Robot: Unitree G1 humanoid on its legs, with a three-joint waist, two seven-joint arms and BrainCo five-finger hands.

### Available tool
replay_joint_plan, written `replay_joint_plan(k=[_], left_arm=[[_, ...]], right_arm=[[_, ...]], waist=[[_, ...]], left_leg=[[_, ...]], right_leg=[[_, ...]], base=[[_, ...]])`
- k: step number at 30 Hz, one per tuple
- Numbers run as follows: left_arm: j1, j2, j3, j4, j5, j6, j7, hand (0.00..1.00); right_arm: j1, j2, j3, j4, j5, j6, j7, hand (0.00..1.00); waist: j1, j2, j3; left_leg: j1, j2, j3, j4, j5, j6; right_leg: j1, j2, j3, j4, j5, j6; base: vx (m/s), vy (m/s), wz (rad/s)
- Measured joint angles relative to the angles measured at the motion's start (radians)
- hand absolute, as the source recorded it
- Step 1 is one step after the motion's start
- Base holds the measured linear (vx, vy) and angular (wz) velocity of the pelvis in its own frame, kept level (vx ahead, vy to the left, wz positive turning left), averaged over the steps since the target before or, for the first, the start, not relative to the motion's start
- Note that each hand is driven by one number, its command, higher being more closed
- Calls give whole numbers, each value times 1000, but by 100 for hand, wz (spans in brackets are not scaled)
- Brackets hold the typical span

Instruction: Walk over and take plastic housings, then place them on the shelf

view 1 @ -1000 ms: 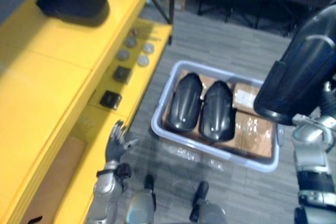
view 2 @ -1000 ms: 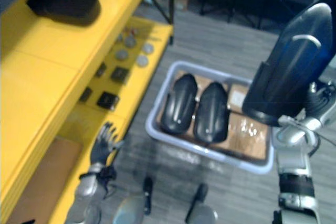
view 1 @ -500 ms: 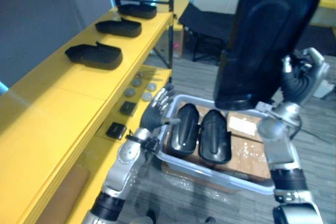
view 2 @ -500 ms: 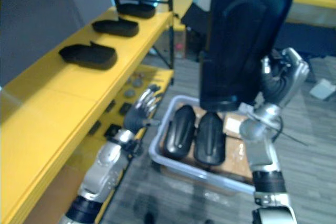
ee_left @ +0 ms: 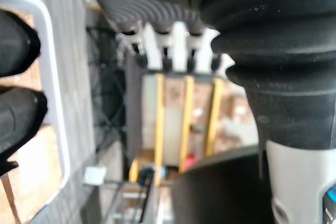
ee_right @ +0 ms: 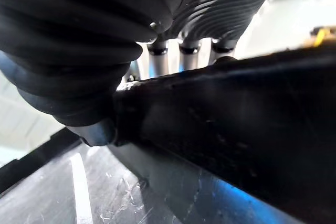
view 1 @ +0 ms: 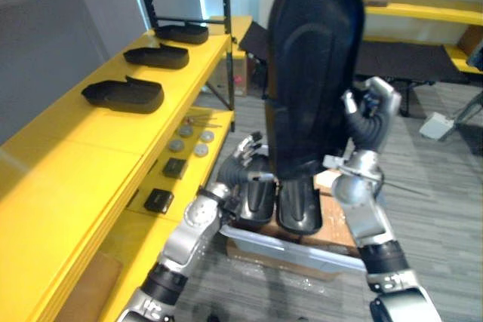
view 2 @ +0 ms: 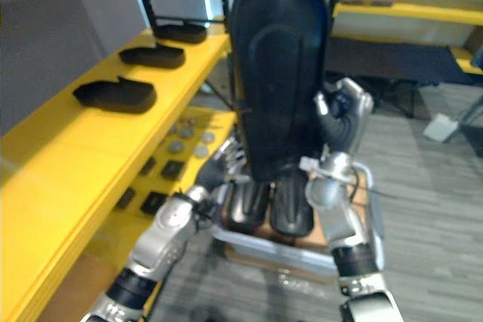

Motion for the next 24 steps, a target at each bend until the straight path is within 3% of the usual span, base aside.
replay_joint_plan(k=[14,19,24], left_arm=[[-4,-1,-2,12,-145,-1,-68,0],[-12,-8,2,-32,-176,-2,-87,0],[-17,-9,5,-32,-183,6,-131,0]], right_arm=[[85,12,31,117,-83,-21,-24,100],[95,12,48,142,-125,-47,-27,100],[106,12,51,142,-199,-63,-115,100]], waist=[[-1,-11,-32],[-1,-11,-33],[-2,-11,-33]], left_leg=[[-18,-1,-4,0,5,1],[-16,0,-4,0,8,0],[-16,0,-4,-6,12,2]], right_leg=[[-15,1,-2,-2,1,-1],[-14,2,-2,-2,3,-2],[-13,1,-2,-2,5,-4]], base=[[0,0,0],[0,0,0],[0,0,0]])
